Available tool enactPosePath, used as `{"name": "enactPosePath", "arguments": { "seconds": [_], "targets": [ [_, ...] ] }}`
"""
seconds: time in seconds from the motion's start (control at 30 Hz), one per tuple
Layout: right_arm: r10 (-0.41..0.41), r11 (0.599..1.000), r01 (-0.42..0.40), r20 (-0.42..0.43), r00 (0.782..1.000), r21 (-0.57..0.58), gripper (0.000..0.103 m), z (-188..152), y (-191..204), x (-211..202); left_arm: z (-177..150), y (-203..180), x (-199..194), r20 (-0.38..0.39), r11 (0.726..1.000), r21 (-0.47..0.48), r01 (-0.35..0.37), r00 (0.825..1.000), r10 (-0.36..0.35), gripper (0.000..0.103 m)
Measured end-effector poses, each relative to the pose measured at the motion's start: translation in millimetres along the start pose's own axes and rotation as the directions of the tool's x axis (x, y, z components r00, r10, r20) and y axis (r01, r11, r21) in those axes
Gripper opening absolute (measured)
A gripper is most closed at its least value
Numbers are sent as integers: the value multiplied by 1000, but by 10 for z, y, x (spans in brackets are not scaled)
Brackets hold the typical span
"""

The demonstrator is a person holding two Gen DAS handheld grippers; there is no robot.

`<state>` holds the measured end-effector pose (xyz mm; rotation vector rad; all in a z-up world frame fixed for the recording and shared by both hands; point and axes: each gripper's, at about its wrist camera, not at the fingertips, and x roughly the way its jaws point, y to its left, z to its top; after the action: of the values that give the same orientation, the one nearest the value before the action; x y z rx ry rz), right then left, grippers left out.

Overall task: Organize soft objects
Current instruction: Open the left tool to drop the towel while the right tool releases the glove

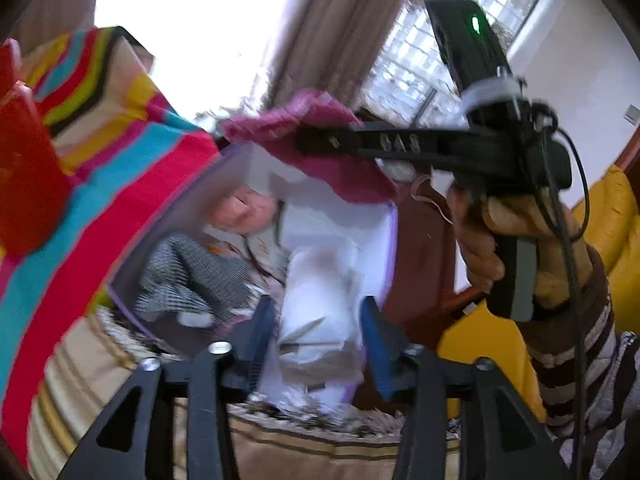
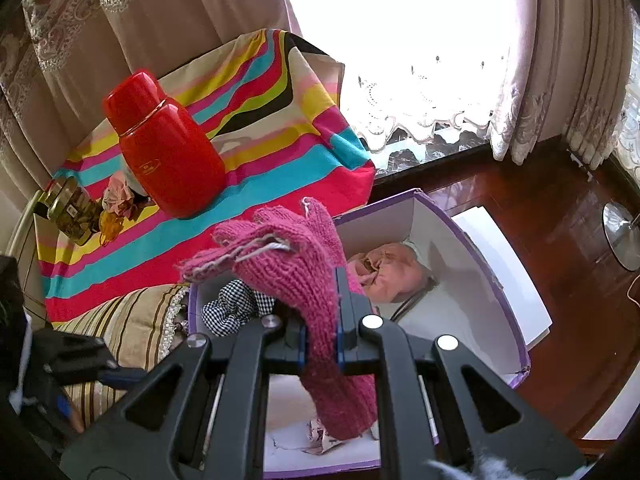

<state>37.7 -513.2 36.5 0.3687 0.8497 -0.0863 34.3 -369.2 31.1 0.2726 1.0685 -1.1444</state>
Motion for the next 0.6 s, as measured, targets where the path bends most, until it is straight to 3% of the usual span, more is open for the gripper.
{"name": "enactPosePath", "arguments": {
  "seconds": [0.07,0.43,0.53,0.6],
  "targets": [
    [3,1000,-3,-2,1000,-2,13,-6,-3,-1,-18,12,35,-5,1000,-3,-27,1000,27,65],
    [-28,999,25,-51,998,-47,14,-62,96,109,-61,362,-213,56,992,-117,-40,997,47,65],
    [-52,997,49,-55,997,-59,26,-73,142,133,-81,381,-262,64,992,-117,-49,996,57,65],
    [-77,994,74,-46,996,-77,46,-80,183,127,-87,397,-290,71,991,-119,-58,995,67,65]
  ]
}}
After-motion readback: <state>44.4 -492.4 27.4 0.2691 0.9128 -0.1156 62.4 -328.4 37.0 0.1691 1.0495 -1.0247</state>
